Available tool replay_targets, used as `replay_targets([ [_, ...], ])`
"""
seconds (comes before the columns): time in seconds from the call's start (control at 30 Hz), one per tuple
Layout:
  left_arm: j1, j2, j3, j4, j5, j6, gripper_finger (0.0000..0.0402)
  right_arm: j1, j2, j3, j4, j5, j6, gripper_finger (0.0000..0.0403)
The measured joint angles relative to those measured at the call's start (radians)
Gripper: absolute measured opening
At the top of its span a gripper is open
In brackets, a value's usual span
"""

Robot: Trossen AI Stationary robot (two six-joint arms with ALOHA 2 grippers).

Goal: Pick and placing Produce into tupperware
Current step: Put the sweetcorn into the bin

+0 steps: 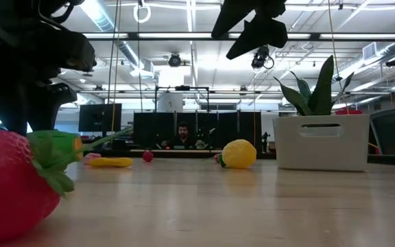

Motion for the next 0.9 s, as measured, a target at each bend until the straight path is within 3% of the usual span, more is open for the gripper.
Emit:
replay_targets([
  [0.47, 0.005, 0.004, -0.001, 0.054, 0.044, -0.025, 0.0253, 0.000, 0.000, 0.000, 0.000, 0.000, -0.003, 0.0288],
  [0.9, 0.008, 0.059, -0.001, 0.099, 0.029, 0.060, 0.0257, 0.000, -0.001, 0.000, 0.000, 0.000, -0.004, 0.0288],
])
